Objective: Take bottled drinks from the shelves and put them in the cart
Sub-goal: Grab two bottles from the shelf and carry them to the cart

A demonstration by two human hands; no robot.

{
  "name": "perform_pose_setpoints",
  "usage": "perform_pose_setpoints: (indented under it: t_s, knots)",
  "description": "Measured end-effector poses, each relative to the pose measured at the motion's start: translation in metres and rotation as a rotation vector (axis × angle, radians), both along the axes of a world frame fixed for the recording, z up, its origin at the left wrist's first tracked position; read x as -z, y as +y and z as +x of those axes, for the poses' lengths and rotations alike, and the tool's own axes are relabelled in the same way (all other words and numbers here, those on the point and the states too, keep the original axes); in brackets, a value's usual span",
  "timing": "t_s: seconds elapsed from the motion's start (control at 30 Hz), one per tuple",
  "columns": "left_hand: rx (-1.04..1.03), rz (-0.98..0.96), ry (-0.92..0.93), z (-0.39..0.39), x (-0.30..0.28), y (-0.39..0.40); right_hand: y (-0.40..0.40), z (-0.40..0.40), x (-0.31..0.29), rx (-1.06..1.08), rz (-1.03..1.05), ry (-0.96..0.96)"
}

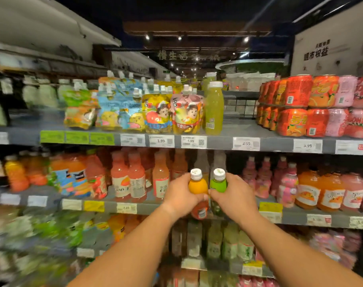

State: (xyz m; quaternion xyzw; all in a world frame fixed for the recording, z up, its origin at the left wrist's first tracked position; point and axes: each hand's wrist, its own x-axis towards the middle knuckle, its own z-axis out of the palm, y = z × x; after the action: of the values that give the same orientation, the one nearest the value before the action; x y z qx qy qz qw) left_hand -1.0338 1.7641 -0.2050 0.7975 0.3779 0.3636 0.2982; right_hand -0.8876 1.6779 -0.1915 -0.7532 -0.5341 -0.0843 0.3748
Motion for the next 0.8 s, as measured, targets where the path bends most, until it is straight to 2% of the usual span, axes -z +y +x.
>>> perform_pose_setpoints:
  t_s: [0.27,0.5,0.8]
  knots:
    - [-0.353,-0.053,0.068,-0.271,0.027,-0.016,0.037,-0.242,0.034,-0.353,-0.084,0.114]
    - [-0.716,-0.081,0.131,-0.495,0.024,-0.043,0.065,-0.453,0.037,-0.706,-0.097,0.136]
    - [-1.065,-0.09,0.16,-0.68,0.029,-0.05,0.113,-0.644,0.042,-1.005,-0.133,0.1]
